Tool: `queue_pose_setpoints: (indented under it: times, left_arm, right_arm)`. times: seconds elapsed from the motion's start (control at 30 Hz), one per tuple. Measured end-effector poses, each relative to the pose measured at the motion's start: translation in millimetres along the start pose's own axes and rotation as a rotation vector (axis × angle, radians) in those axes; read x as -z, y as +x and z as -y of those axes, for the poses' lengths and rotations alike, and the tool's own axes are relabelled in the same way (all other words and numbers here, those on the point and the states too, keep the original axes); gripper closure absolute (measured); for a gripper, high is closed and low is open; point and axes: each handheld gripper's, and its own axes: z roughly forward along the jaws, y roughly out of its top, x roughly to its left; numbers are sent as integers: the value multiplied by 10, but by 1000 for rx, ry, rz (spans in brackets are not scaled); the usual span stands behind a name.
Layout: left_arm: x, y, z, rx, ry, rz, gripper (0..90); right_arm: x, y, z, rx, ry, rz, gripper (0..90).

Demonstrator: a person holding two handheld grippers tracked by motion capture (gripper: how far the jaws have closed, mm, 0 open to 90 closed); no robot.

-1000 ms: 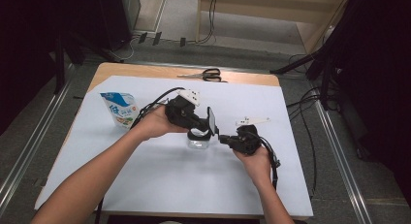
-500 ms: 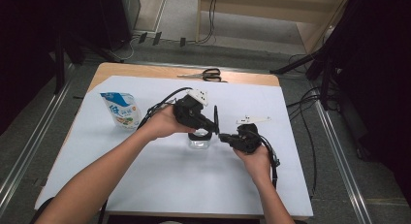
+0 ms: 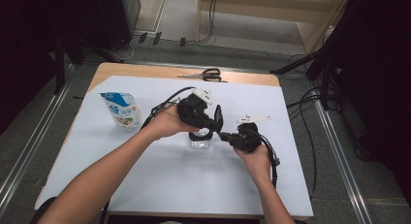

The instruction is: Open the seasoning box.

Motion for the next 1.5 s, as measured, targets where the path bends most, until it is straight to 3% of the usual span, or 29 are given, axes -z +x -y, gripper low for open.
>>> queue_pose_setpoints:
  times: [0.33, 0.43, 0.5, 0.67, 0.8, 0.93, 1.07, 1.13, 1.27, 1.4, 1.5]
  left_arm:
    - [96, -4, 54, 30, -15, 1, 820]
    - [166, 32, 129, 64, -24, -7, 751]
    - [227, 68, 194, 110, -41, 3, 669]
    - [348, 88, 332, 139, -85, -14, 515]
    - [429, 66, 458, 144, -109, -14, 467]
    - [492, 22, 576, 142, -106, -20, 442]
    - [548, -17, 701, 136, -102, -52, 435]
    - [578, -24, 770, 147, -92, -53, 442]
    - [648, -37, 911, 164, -121, -69, 447]
    - [705, -47, 1025, 172, -114, -102, 455]
    - [742, -55, 1078, 179, -122, -103, 468]
  right_arm:
    - [7, 0, 4, 5, -4, 3, 900]
    - [41, 0, 13, -1, -13, 1, 900]
    - [76, 9, 26, 5, -22, 0, 900]
    - [149, 74, 70, 15, -30, -9, 833]
    - [177, 161, 122, 24, -35, -36, 748]
    - [170, 253, 186, 65, -45, -29, 702]
    - [153, 344, 246, 105, -58, -32, 662]
    - [138, 360, 236, 101, -58, -38, 653]
    - [93, 362, 214, 78, -37, -46, 639]
    - [55, 354, 196, 80, -28, -52, 636]
    - [43, 348, 180, 88, -30, -54, 636]
